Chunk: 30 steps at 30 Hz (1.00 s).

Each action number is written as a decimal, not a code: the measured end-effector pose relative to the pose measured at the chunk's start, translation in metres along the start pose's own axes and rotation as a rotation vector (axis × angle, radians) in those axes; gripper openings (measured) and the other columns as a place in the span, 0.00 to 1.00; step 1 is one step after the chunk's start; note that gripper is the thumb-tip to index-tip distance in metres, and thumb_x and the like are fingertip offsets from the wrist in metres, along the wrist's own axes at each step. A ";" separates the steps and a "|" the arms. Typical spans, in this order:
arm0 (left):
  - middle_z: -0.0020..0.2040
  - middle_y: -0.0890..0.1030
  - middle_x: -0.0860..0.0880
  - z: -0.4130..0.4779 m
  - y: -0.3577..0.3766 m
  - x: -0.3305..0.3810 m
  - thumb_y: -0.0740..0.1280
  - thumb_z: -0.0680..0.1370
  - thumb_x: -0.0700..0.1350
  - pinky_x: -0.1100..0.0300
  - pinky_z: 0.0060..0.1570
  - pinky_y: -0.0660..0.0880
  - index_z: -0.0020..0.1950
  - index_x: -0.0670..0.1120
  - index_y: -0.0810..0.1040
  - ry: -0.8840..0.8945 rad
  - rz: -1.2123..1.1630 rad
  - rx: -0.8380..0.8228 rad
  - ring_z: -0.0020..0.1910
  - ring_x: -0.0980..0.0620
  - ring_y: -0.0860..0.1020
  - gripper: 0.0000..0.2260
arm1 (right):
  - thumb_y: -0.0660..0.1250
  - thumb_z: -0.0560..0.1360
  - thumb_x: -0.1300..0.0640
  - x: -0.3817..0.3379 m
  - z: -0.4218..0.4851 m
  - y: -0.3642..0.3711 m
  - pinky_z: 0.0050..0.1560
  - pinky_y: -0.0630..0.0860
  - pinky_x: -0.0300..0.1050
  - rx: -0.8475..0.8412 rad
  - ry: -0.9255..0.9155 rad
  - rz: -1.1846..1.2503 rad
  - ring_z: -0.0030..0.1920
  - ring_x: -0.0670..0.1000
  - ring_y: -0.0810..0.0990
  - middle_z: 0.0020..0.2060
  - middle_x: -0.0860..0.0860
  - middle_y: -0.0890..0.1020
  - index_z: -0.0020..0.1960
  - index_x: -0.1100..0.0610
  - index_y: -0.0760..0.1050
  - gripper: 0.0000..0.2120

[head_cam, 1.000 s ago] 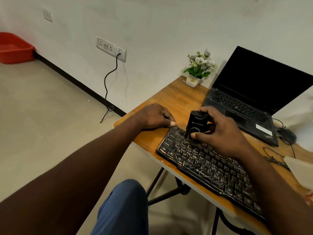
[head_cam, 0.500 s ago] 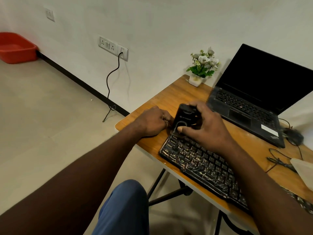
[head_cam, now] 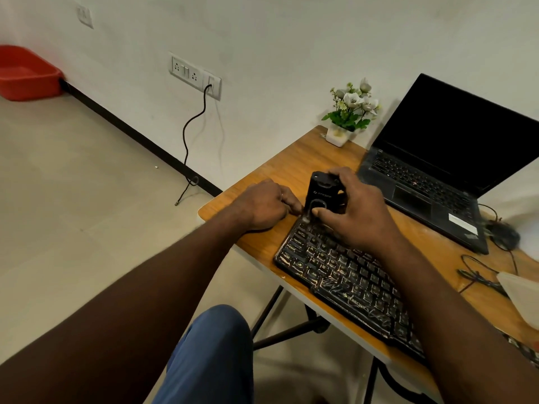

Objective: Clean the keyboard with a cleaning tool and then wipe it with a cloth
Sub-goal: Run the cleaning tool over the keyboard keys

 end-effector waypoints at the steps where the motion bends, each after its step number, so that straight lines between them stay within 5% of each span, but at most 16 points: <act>1: 0.48 0.82 0.64 -0.001 0.000 0.000 0.66 0.77 0.38 0.46 0.66 0.74 0.37 0.65 0.82 -0.003 -0.012 0.002 0.55 0.58 0.79 0.21 | 0.79 0.72 0.56 0.003 0.000 -0.003 0.42 0.74 0.27 0.020 0.016 0.027 0.48 0.41 0.80 0.57 0.45 0.80 0.70 0.49 0.70 0.31; 4: 0.42 0.77 0.64 -0.001 -0.001 0.003 0.65 0.79 0.39 0.43 0.63 0.74 0.31 0.64 0.79 0.013 0.037 -0.010 0.51 0.53 0.76 0.22 | 0.80 0.71 0.57 -0.004 -0.007 0.007 0.47 0.81 0.33 -0.109 0.027 0.276 0.50 0.42 0.84 0.56 0.41 0.80 0.68 0.48 0.71 0.30; 6: 0.40 0.77 0.64 -0.002 -0.002 0.005 0.65 0.79 0.39 0.42 0.61 0.75 0.30 0.62 0.78 0.023 0.024 -0.005 0.49 0.53 0.75 0.22 | 0.80 0.72 0.57 -0.007 -0.011 0.017 0.48 0.82 0.37 -0.156 -0.008 0.203 0.52 0.44 0.84 0.58 0.42 0.80 0.69 0.47 0.70 0.30; 10: 0.50 0.83 0.63 -0.003 -0.001 0.004 0.66 0.76 0.39 0.45 0.67 0.73 0.42 0.64 0.85 0.008 -0.032 -0.010 0.58 0.57 0.78 0.18 | 0.80 0.72 0.57 0.010 -0.005 -0.003 0.46 0.76 0.31 0.034 0.069 0.087 0.50 0.45 0.82 0.58 0.45 0.79 0.69 0.48 0.69 0.31; 15: 0.45 0.80 0.64 -0.004 -0.002 0.010 0.65 0.76 0.42 0.43 0.63 0.74 0.33 0.74 0.78 0.052 0.011 -0.010 0.53 0.55 0.77 0.24 | 0.80 0.72 0.57 0.004 -0.013 0.010 0.45 0.81 0.36 -0.122 0.045 0.236 0.51 0.44 0.84 0.57 0.44 0.81 0.67 0.47 0.70 0.29; 18: 0.53 0.83 0.64 -0.004 -0.001 0.009 0.64 0.74 0.50 0.43 0.67 0.70 0.43 0.74 0.82 0.042 -0.008 -0.004 0.61 0.54 0.75 0.16 | 0.79 0.72 0.57 0.027 -0.009 -0.010 0.44 0.76 0.35 0.016 0.135 0.023 0.52 0.48 0.82 0.61 0.51 0.81 0.69 0.47 0.69 0.30; 22: 0.60 0.81 0.61 -0.009 0.001 0.010 0.64 0.80 0.57 0.48 0.60 0.68 0.57 0.64 0.84 0.048 0.105 0.044 0.61 0.53 0.70 0.10 | 0.79 0.72 0.57 0.034 -0.021 -0.018 0.42 0.79 0.35 -0.003 0.191 0.257 0.49 0.44 0.84 0.55 0.43 0.81 0.65 0.45 0.71 0.27; 25: 0.62 0.80 0.59 -0.013 0.003 0.011 0.63 0.82 0.62 0.50 0.57 0.65 0.61 0.62 0.83 0.043 0.171 0.075 0.62 0.52 0.69 0.13 | 0.79 0.72 0.57 0.020 -0.032 -0.003 0.43 0.82 0.34 -0.143 0.111 0.288 0.50 0.42 0.84 0.55 0.42 0.81 0.66 0.45 0.71 0.28; 30: 0.62 0.79 0.61 -0.012 0.005 0.012 0.65 0.81 0.60 0.49 0.58 0.65 0.61 0.64 0.82 0.054 0.197 0.082 0.61 0.54 0.69 0.11 | 0.79 0.72 0.58 0.048 -0.025 -0.023 0.35 0.75 0.28 0.049 0.225 0.121 0.52 0.45 0.80 0.60 0.47 0.80 0.68 0.47 0.69 0.30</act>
Point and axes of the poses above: each hand's wrist, its own z-axis towards the middle knuckle, its own y-axis out of the palm, x = y × z, the point moved 9 cm from there along z, towards the middle knuckle
